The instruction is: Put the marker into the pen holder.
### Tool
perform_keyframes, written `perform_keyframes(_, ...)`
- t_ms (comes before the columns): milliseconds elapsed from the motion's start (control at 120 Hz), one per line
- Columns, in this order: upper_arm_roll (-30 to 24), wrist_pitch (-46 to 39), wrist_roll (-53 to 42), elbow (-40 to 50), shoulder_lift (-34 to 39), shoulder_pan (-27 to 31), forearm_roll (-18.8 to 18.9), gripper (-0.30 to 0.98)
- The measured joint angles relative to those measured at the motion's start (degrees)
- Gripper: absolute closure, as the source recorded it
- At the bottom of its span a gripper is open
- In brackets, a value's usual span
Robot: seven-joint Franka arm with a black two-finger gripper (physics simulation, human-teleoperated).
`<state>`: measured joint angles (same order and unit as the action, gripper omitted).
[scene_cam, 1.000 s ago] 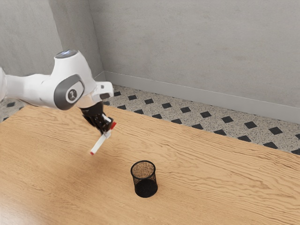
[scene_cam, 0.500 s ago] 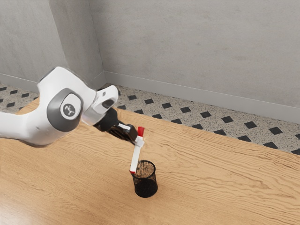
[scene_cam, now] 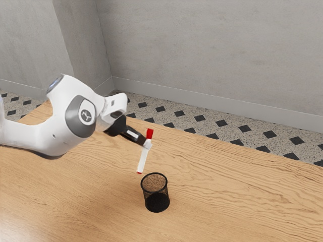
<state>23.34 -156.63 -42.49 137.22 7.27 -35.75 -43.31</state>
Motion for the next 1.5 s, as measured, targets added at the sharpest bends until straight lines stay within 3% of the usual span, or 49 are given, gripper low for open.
perform_keyframes(367,-2.4,-3.7,-8.2,-2.3,-4.1,-1.4,-0.7,0.78)
perform_keyframes(600,-2.7,-7.2,-11.7,-1.3,-1.8,-7.3,-1.4,0.78)
perform_keyframes(1500,-2.2,-9.4,-17.9,1.6,-4.3,-7.0,-3.7,0.78)
